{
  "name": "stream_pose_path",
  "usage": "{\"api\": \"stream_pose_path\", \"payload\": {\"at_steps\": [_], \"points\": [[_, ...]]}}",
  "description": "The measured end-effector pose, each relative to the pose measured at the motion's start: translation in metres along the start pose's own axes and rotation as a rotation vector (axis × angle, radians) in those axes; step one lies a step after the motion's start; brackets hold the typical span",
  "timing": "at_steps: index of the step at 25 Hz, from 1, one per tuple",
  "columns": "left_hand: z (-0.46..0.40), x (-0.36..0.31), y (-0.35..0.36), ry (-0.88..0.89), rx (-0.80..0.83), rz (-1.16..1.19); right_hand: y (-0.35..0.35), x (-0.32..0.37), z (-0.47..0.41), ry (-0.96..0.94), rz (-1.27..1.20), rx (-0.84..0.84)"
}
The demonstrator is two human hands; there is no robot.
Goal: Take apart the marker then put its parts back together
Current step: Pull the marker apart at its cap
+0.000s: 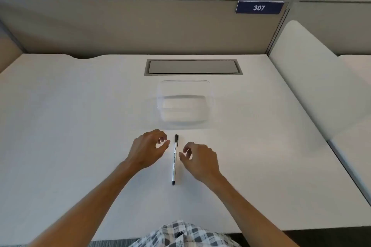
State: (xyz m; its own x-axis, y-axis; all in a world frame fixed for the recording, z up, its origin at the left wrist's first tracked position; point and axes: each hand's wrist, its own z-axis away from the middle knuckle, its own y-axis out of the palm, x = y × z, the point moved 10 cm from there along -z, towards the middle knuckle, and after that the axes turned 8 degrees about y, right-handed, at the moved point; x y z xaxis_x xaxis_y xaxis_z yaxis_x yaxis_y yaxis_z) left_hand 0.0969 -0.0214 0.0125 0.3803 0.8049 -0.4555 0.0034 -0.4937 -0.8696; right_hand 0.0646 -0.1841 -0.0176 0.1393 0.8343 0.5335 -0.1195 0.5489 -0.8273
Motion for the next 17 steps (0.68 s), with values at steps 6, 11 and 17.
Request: {"api": "stream_pose_path", "payload": {"at_steps": [6,11,17], "points": [[0.017,0.002,0.014,-0.052,0.050,0.010,0.035,0.009,0.011,-0.005,0.136,0.033],[0.020,-0.001,0.021,-0.024,0.060,0.006,0.043,0.008,0.014,0.018,0.131,0.020],[0.023,-0.012,0.029,0.071,0.110,-0.037,0.043,0.007,0.015,-0.001,0.123,-0.007]]}}
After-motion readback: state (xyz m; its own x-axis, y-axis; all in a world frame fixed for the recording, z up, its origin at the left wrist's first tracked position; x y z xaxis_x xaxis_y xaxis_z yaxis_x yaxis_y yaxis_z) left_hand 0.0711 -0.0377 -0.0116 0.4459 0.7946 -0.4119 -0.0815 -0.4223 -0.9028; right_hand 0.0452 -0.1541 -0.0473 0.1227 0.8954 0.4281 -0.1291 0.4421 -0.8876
